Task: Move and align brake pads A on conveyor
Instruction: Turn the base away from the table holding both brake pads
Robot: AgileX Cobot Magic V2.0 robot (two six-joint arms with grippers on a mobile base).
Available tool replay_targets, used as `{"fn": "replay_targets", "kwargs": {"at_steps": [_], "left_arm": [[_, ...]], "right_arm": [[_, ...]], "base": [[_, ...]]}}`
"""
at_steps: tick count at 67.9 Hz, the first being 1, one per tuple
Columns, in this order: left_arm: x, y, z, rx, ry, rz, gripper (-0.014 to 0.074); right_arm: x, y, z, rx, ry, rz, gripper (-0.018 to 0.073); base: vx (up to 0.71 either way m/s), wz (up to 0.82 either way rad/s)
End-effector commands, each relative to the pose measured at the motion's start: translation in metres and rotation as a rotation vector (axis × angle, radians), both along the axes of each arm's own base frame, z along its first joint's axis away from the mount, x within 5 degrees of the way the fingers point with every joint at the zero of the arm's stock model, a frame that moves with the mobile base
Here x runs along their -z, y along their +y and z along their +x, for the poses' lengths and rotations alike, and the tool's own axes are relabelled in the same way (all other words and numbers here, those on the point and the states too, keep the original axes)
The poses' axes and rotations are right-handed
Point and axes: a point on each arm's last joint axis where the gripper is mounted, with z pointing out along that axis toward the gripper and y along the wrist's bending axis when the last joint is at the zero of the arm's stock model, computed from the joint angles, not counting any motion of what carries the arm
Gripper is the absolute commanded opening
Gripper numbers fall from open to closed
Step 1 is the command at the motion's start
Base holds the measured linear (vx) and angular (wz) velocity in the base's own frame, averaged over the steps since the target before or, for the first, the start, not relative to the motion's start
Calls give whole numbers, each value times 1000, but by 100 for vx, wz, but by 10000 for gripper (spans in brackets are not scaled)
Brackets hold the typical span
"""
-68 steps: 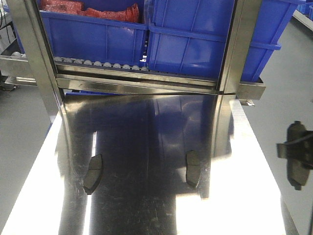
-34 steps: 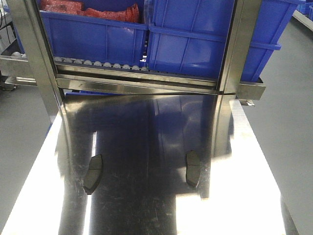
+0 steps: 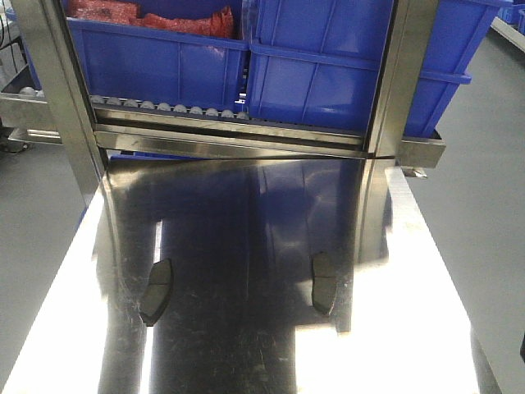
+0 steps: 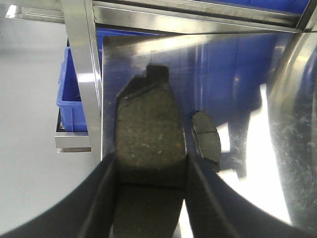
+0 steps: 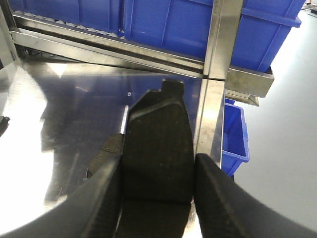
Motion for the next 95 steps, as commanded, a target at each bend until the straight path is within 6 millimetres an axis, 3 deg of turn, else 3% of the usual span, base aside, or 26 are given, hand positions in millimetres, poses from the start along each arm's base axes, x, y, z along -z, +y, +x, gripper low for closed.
{"fn": "replay_targets", "kwargs": {"at_steps": [1, 39, 95], "left_arm": [[-16, -1, 4, -2, -115, -21, -6], [-16, -1, 4, -2, -115, -21, -6], [-16, -1, 4, -2, -115, -21, -6]], "right_arm": [[-17, -1, 2, 13, -113, 17, -8], [-18, -1, 2, 14, -113, 17, -8], [-18, -1, 2, 14, -113, 17, -8]], "base": [[0, 0], [-3, 14], [-18, 79]]}}
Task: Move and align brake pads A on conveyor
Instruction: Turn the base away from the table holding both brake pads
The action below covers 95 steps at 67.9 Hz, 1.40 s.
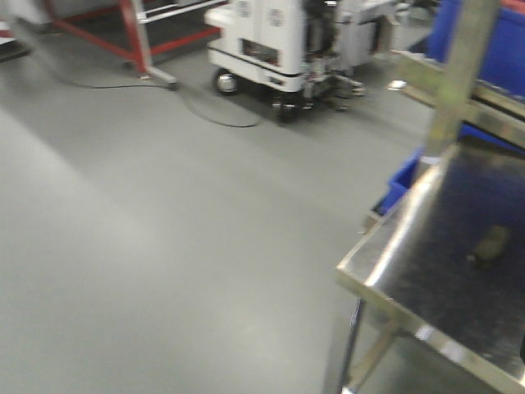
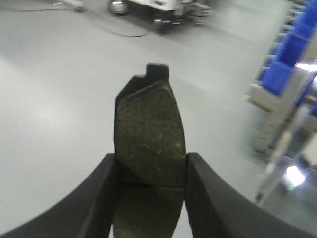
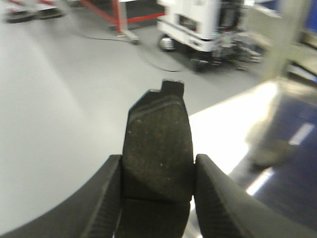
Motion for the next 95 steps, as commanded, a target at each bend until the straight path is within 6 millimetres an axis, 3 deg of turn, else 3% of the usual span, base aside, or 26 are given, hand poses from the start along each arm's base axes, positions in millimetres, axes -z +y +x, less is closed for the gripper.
{"fn": "replay_targets", "kwargs": {"at_steps": [1, 54, 95], "left_arm": [[-16, -1, 4, -2, -115, -21, -6], [-16, -1, 4, -2, -115, -21, -6], [-16, -1, 4, -2, -115, -21, -6]], "right_arm": [[-18, -1, 2, 16, -116, 19, -8], [-18, -1, 2, 16, -116, 19, -8], [-18, -1, 2, 16, -116, 20, -8]], "base": [[-22, 87], [-14, 86], [8, 36]]}}
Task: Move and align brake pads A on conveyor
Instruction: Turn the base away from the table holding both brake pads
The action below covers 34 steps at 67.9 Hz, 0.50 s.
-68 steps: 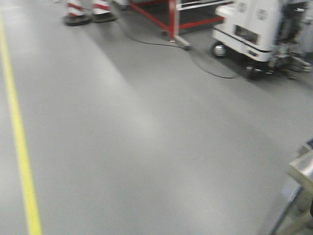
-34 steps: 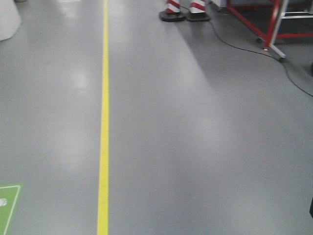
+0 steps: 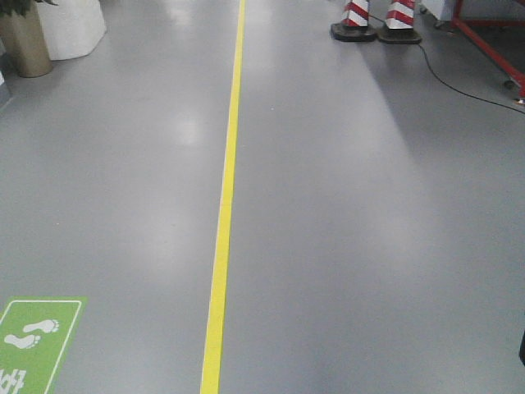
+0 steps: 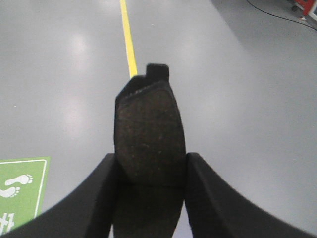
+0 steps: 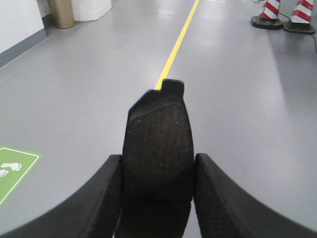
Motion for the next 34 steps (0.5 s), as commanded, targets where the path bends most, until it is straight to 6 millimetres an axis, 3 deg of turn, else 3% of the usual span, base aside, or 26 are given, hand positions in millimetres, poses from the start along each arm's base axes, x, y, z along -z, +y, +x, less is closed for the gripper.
{"fn": "replay_targets", "kwargs": {"at_steps": [1, 34], "left_arm": [[-16, -1, 4, -2, -115, -23, -6], [-16, -1, 4, -2, -115, -23, -6]], "right_arm": [[-18, -1, 2, 18, -119, 17, -8], [-18, -1, 2, 18, -119, 17, -8]], "base": [[23, 23], [41, -1]]}}
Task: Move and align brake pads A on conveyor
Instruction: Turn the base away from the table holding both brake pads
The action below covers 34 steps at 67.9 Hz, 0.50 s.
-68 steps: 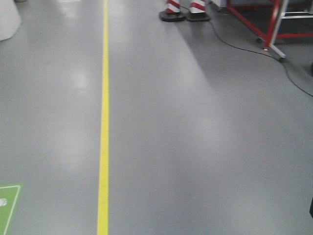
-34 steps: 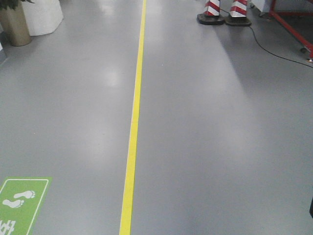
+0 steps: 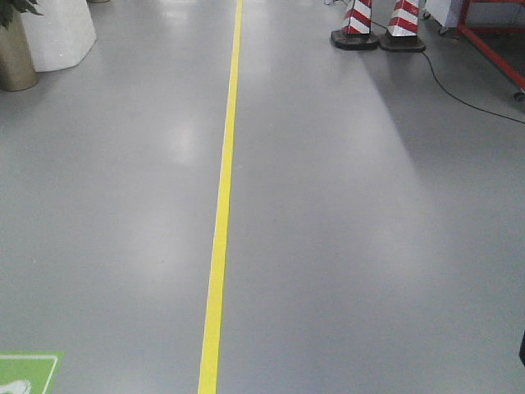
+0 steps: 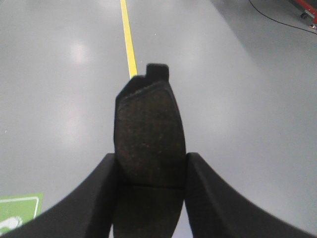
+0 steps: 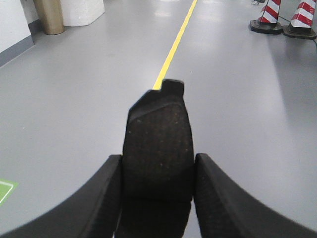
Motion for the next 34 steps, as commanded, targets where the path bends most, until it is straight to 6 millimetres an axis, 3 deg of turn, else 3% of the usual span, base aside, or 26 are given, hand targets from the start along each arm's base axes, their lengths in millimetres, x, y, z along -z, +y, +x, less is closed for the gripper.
{"fn": "replay_targets", "kwargs": {"at_steps": [1, 34], "left_arm": [[-16, -1, 4, -2, -116, -23, -6], [-17, -1, 4, -2, -117, -23, -6]], "right_arm": [[-18, -1, 2, 18, -119, 17, -8], [-18, -1, 2, 18, -119, 17, -8]], "base": [[54, -5], [60, -2]]}}
